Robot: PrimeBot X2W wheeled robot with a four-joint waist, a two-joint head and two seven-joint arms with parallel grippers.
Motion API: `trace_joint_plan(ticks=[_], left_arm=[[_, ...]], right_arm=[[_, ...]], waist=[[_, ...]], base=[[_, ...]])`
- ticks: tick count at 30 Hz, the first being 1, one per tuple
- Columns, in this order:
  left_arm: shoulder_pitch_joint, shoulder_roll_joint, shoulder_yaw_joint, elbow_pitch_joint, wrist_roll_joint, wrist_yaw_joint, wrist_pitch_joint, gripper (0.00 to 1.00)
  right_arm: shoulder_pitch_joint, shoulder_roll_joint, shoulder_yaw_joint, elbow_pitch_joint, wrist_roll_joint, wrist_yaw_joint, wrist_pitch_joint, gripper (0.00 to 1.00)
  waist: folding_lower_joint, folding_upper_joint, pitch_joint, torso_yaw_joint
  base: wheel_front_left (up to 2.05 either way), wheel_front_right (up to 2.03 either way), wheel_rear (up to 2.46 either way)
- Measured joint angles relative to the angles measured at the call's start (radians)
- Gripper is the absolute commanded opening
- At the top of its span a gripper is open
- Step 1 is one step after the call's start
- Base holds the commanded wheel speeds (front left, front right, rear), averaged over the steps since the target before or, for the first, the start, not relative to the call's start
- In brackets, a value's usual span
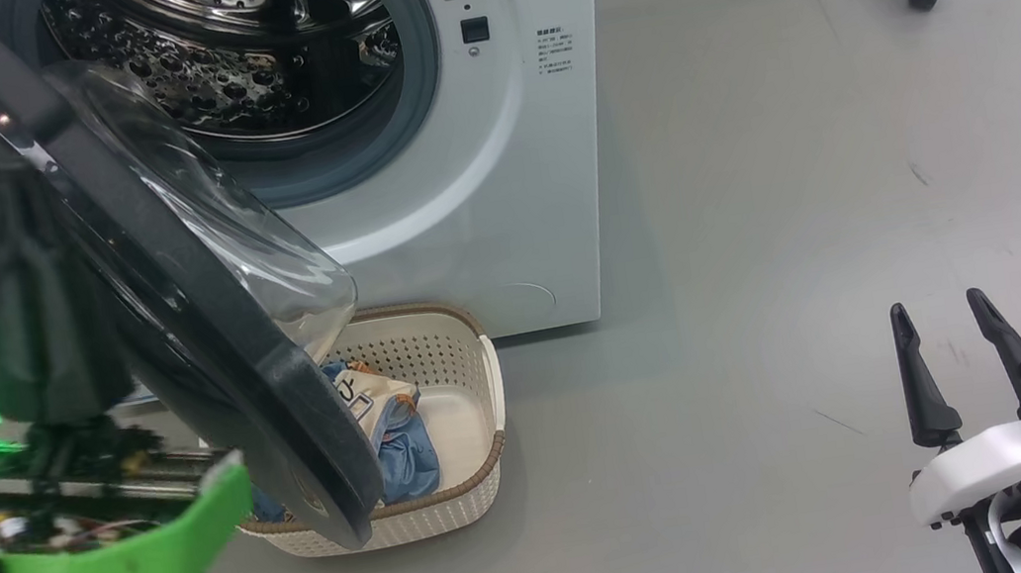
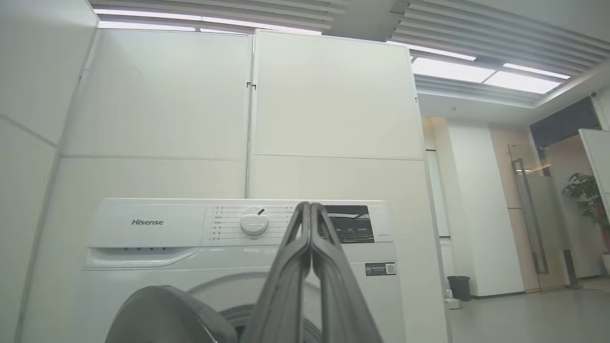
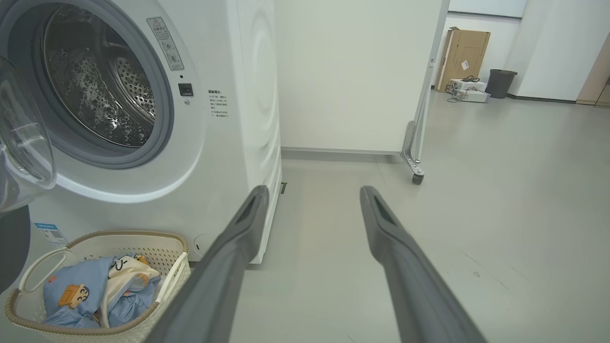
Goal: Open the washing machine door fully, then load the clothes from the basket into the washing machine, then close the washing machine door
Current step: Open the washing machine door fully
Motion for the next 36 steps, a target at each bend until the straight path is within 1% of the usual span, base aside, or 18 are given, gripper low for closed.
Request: trace_joint_plan(ticks=[3,5,8,10,15,18,23,25,30,36], left_arm=[[-0.005,0.0,-0.109,-0.036,-0.017,0.0,0.0,0.0],[-0.003,0.001,-0.191,-0.039,-0.018,0.0,0.0,0.0],[0.005,0.002,-0.283,-0.038,-0.021,0.0,0.0,0.0],[0.021,0.003,-0.326,-0.033,-0.022,0.0,0.0,0.0],[0.086,0.015,-0.451,0.053,-0.034,0.0,0.0,0.0],[0.127,0.026,-0.505,0.113,-0.048,0.0,0.001,0.0],[0.145,0.029,-0.515,0.181,-0.049,0.0,0.001,0.0],[0.145,0.028,-0.504,0.195,-0.049,0.0,0.001,0.0],[0.146,0.028,-0.454,0.247,-0.046,0.0,0.001,0.0],[0.145,0.029,-0.414,0.311,-0.045,0.0,0.001,0.0]], right_arm=[[0.0,0.002,-0.002,0.002,0.0,0.001,0.0,1.0],[0.0,0.004,-0.002,0.002,-0.001,0.01,0.0,1.0],[0.0,0.007,-0.002,0.003,-0.01,0.017,0.0,1.0],[0.0,0.01,0.002,0.004,-0.012,0.021,0.0,1.0],[0.0,0.016,-0.006,0.007,-0.013,0.027,0.0,1.0],[0.0,0.016,-0.011,0.013,-0.019,0.032,0.0,1.0],[0.0,0.017,-0.015,0.015,-0.021,0.035,0.0,1.0],[0.0,0.02,-0.016,0.015,-0.026,0.036,0.0,1.0],[-0.001,0.026,-0.019,0.014,-0.028,0.051,0.0,1.0],[-0.004,0.031,-0.027,0.014,-0.029,0.056,0.0,1.0]], waist=[[0.0,0.0,0.0,-0.001],[0.0,0.0,0.0,-0.002],[0.0,0.0,0.001,-0.005],[0.0,0.0,0.003,-0.009],[0.0,0.0,0.011,-0.02],[0.0,0.0,0.015,-0.023],[0.0,0.0,0.026,-0.027],[0.0,0.0,0.029,-0.027],[0.0,0.0,0.043,-0.028],[0.0,0.0,0.069,-0.03]], base=[[0.0,0.0,0.0],[0.0,0.0,0.0],[0.0,0.0,0.0],[0.0,0.0,0.0],[0.0,0.0,0.0],[0.0,0.0,0.0],[0.0,0.0,0.0],[0.0,0.0,0.0],[0.0,0.0,0.0],[0.0,0.0,0.0]])
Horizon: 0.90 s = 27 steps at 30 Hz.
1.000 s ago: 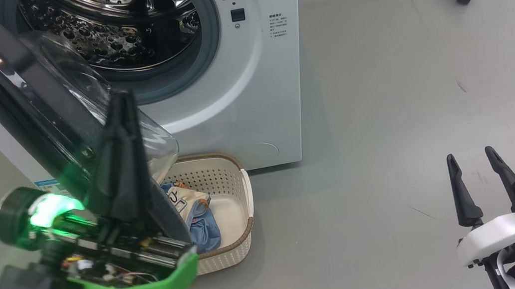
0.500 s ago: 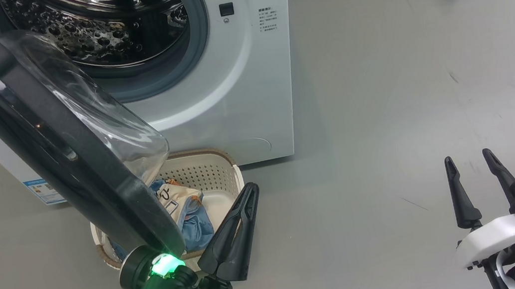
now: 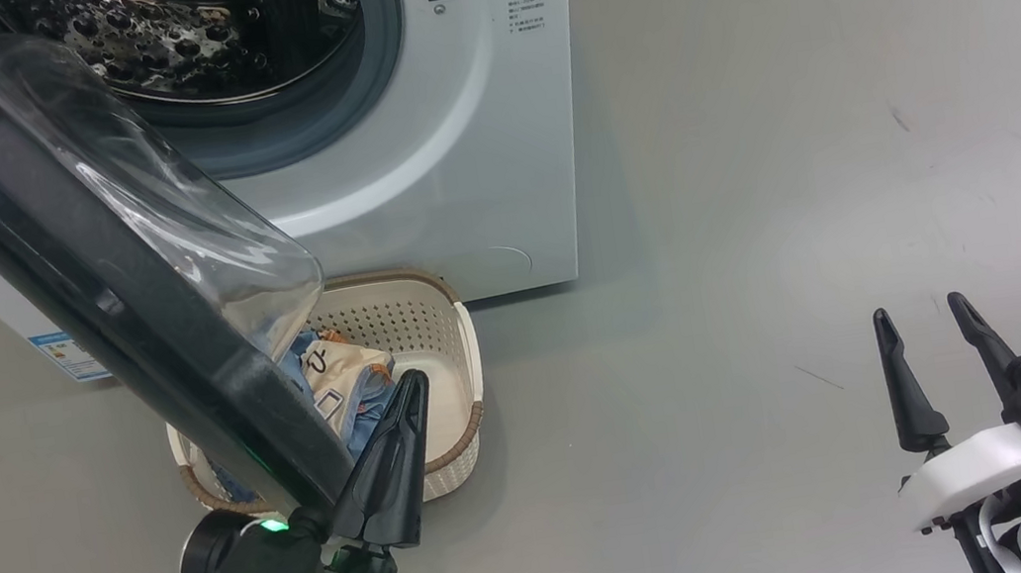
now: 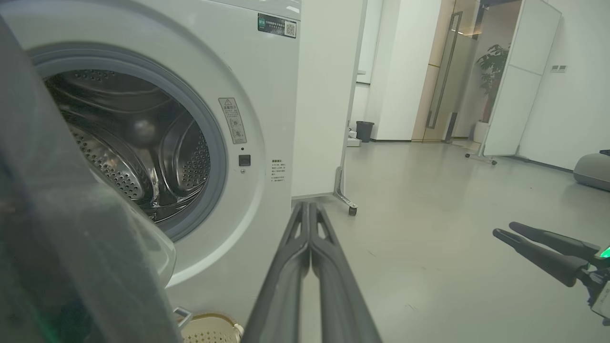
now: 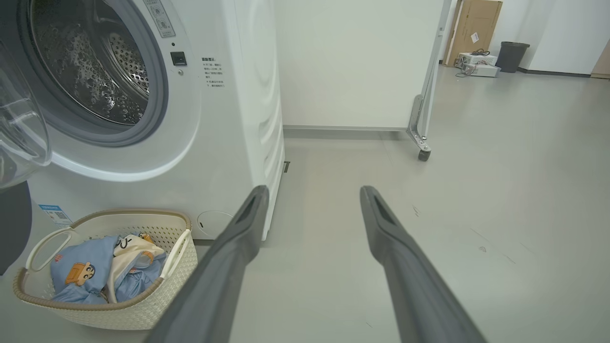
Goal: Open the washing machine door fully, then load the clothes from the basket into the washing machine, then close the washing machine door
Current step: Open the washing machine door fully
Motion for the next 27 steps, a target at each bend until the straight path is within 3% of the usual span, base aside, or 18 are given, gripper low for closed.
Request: trace_joint_plan(ticks=[15,27], left_arm=[[-0.026,-0.006,0.125,0.107,0.008,0.0,0.0,0.0],[-0.035,-0.016,0.124,0.137,0.006,-0.001,0.0,0.0]], right_arm=[[-0.007,0.016,-0.025,0.01,0.0,0.017,0.0,1.0],[-0.016,0.032,-0.039,0.02,-0.008,0.035,0.0,1.0]], waist=[[0.0,0.0,0.032,-0.003],[0.0,0.0,0.028,0.023]], base=[[0.0,0.0,0.0],[0.0,0.0,0.0]])
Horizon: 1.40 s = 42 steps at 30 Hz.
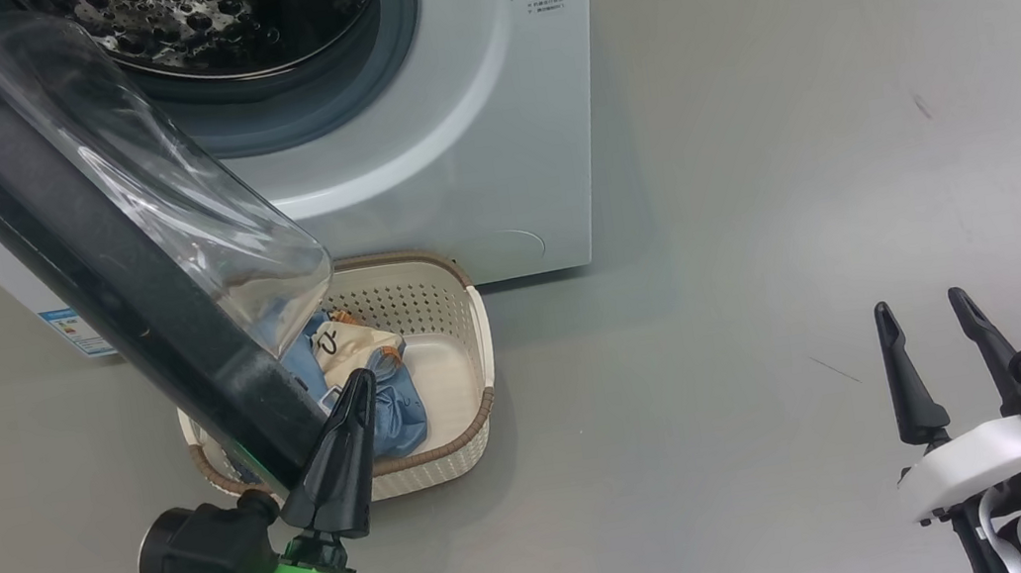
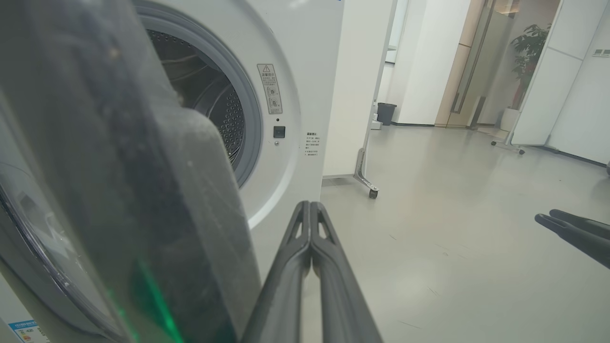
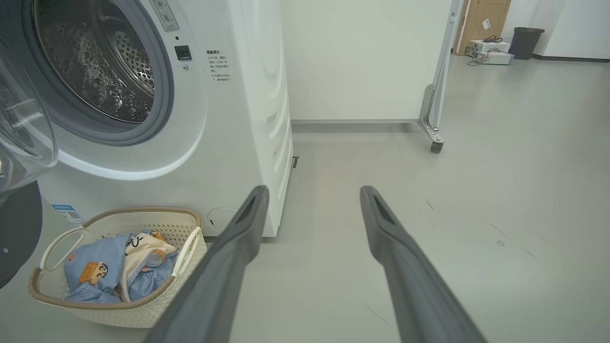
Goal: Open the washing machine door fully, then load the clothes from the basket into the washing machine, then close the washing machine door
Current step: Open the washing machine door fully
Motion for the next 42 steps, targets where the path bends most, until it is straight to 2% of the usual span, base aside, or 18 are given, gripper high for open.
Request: trace_joint_plan(ticks=[16,26,34,42], left_arm=[[0.0,-0.01,0.002,0.006,0.0,-0.001,0.0,0.0],[0.016,-0.012,0.047,0.003,0.011,-0.001,0.0,0.0],[0.035,-0.012,0.08,-0.008,0.028,-0.001,-0.001,0.0],[0.035,-0.008,0.054,-0.014,0.034,-0.001,0.0,0.0]], right_arm=[[0.0,0.003,-0.023,0.003,-0.009,0.014,0.0,1.0],[0.0,0.007,-0.024,0.005,-0.016,0.023,0.0,1.0],[0.0,0.011,-0.022,0.014,-0.025,0.032,0.0,1.0],[0.0,0.018,-0.022,0.015,-0.031,0.04,0.0,1.0]], waist=[[0.0,0.0,-0.012,0.061],[0.0,0.0,-0.014,0.098],[0.0,0.0,-0.011,0.105],[0.0,0.0,-0.009,0.103]], base=[[0.0,0.0,0.0],[0.0,0.0,0.0],[0.0,0.0,0.0],[0.0,0.0,0.0]])
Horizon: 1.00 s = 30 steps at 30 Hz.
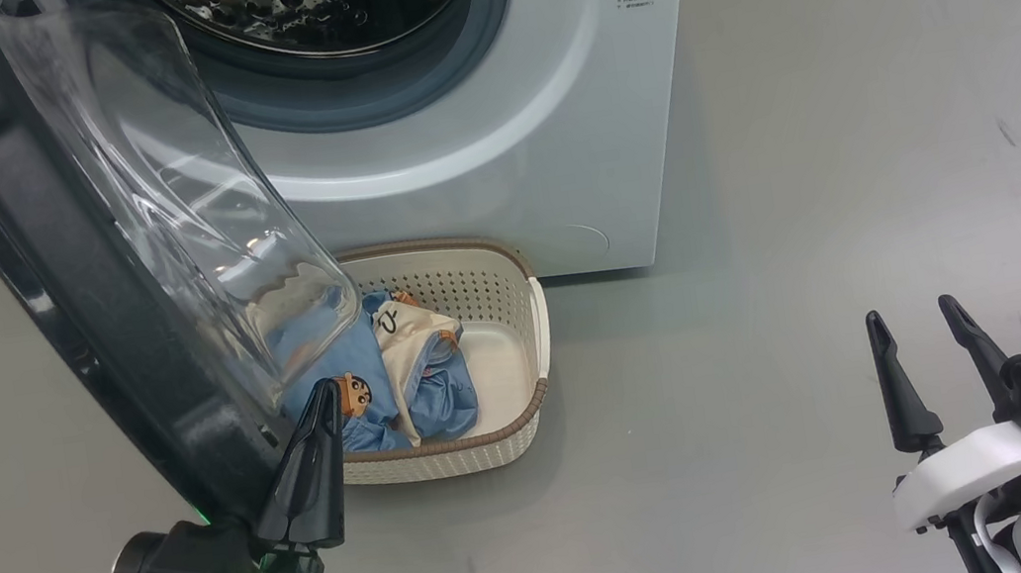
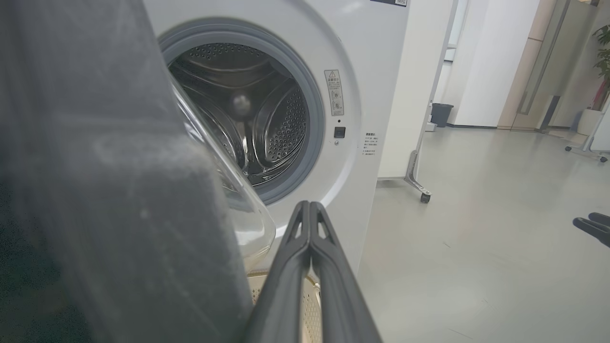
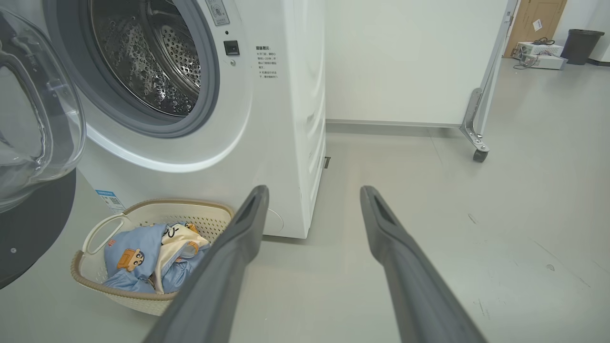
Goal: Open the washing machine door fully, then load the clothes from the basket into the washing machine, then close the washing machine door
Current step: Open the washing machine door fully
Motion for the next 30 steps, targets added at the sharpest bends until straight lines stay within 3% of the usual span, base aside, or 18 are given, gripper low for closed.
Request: trace_joint_plan(ticks=[12,30], left_arm=[[0.002,0.004,-0.021,-0.021,0.004,0.0,0.0,0.0],[0.031,-0.001,0.035,0.016,-0.016,0.0,0.0,0.0]], right_arm=[[0.0,0.001,-0.028,0.0,-0.003,0.002,0.0,1.0],[0.001,0.002,-0.048,0.0,-0.013,0.012,0.0,1.0]], waist=[[0.0,0.0,0.017,0.01],[0.0,0.0,0.004,0.12]], base=[[0.0,0.0,0.0],[0.0,0.0,0.0]])
